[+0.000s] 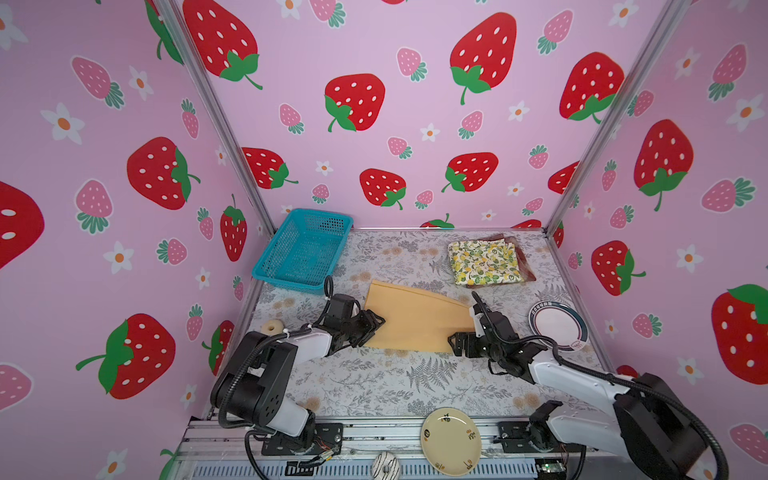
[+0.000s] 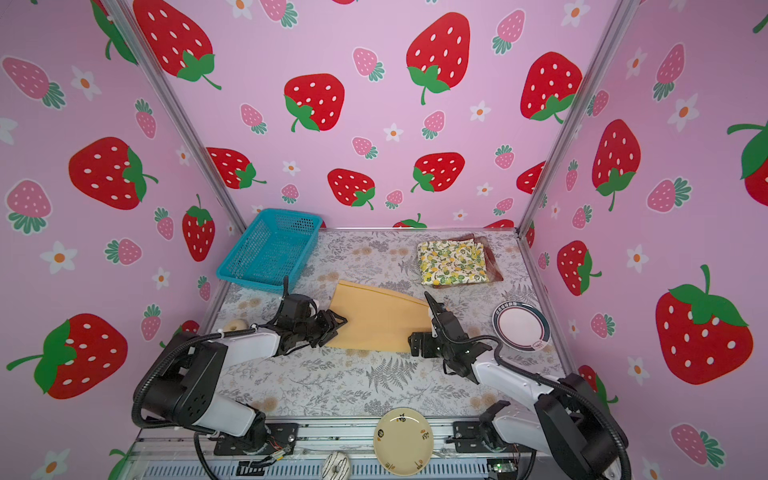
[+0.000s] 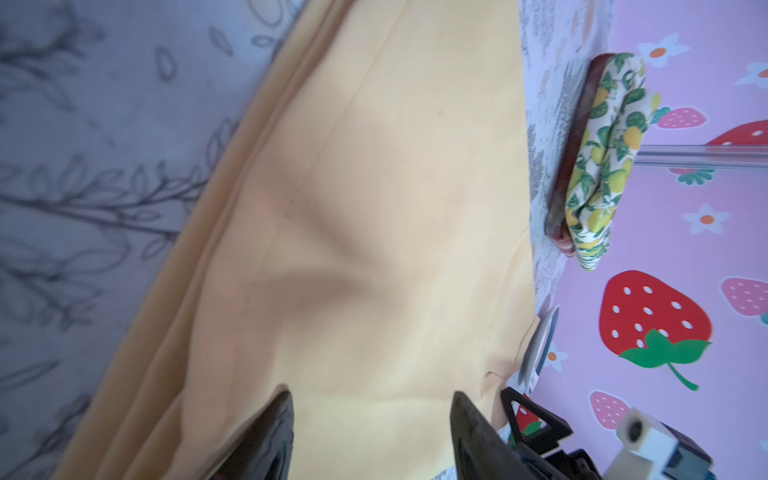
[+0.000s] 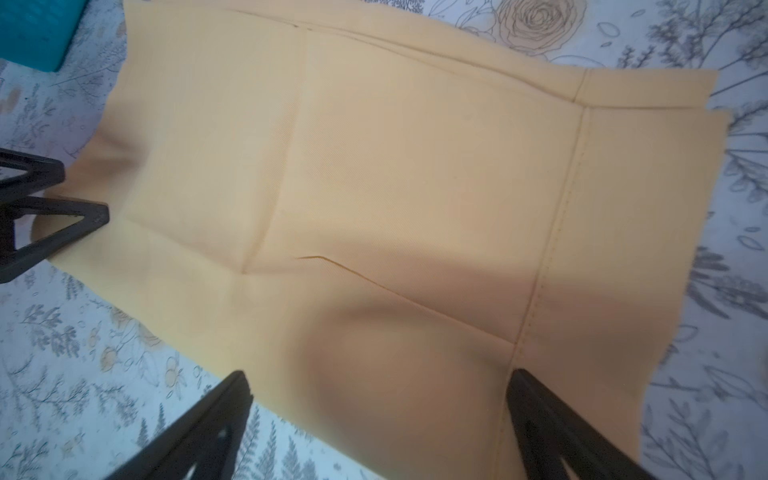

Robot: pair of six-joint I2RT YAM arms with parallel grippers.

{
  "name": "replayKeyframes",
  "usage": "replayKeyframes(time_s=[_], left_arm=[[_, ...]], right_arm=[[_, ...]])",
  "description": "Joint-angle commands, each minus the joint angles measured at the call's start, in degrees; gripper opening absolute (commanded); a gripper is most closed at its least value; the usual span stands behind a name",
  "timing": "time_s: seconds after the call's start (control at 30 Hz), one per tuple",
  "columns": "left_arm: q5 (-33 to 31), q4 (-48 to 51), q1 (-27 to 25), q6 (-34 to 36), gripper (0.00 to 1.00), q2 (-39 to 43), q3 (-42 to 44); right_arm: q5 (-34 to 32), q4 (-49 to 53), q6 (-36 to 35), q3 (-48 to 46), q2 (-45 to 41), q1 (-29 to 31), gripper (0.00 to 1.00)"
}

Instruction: Fold and stack the skirts

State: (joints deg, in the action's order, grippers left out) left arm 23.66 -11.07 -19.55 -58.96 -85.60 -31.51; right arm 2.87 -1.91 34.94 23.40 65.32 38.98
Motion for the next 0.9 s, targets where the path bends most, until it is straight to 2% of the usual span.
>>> replayKeyframes(time_s=[0.0,0.17,0.43,0.67,0.87], left_arm=[[-3.8,11.4,-2.2,2.6,0.62,2.4,-5.5],[-5.7,16.0,-5.8,4.8,0.62,1.6,-13.7],[-5.8,15.1,-9.0,5.3,0.62,-4.9,-19.9],[-7.5,13.2,-8.8,4.6,0.62,-11.2,-20.7],[-11.4,11.0,-7.9,0.6,0.62,-13.0,-16.1]], right_arm=[[2.1,4.8,1.3,2.6,-3.6,0.7,1.00],[3.3,4.1,3.3,5.0,-2.8,3.6,1.00],[1.3,0.3,6.1,-4.4,-1.4,3.9,1.00],[-0.8,1.4,7.7,-9.4,-6.0,4.0,1.00],[-5.8,7.4,5.7,-3.8,-9.2,3.4,1.00]])
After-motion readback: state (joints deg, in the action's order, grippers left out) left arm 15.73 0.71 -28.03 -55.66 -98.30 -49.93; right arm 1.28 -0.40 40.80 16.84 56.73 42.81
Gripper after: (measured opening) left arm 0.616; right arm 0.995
